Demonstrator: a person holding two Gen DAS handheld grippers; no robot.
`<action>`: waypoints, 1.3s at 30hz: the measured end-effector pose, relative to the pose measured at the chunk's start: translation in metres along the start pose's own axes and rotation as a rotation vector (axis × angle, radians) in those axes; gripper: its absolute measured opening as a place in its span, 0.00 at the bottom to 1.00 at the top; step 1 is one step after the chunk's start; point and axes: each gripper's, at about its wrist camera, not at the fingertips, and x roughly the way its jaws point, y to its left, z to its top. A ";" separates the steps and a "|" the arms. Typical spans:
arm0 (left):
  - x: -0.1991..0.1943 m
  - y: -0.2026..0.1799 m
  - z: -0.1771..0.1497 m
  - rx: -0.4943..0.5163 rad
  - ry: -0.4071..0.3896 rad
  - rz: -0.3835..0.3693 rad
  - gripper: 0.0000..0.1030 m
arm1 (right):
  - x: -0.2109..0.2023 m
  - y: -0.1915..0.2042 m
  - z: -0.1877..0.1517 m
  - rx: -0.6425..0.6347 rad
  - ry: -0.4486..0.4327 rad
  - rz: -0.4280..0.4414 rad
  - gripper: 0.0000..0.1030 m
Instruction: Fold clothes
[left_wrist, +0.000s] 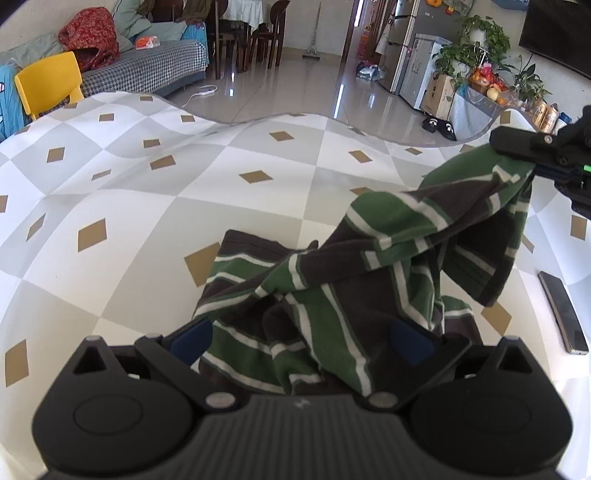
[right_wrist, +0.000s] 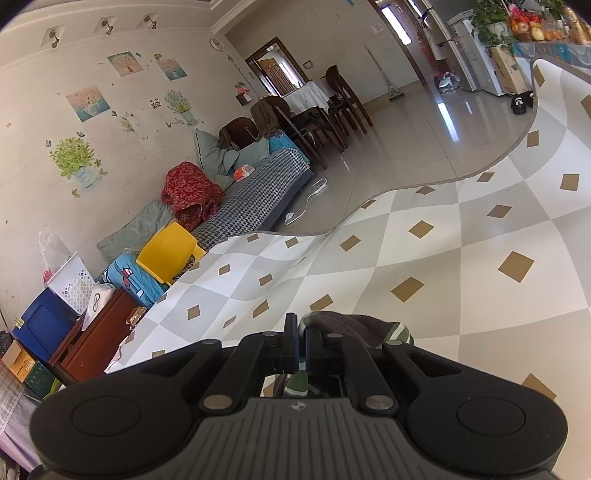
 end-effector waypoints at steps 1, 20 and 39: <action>-0.003 -0.002 0.001 0.008 -0.017 0.003 1.00 | -0.002 0.001 -0.001 -0.005 0.004 0.010 0.05; -0.027 -0.002 -0.002 0.003 -0.129 -0.026 0.91 | -0.013 0.040 -0.029 -0.121 0.117 0.178 0.05; 0.025 0.066 -0.024 -0.221 0.103 0.121 0.68 | -0.010 0.021 -0.030 -0.076 0.197 0.123 0.33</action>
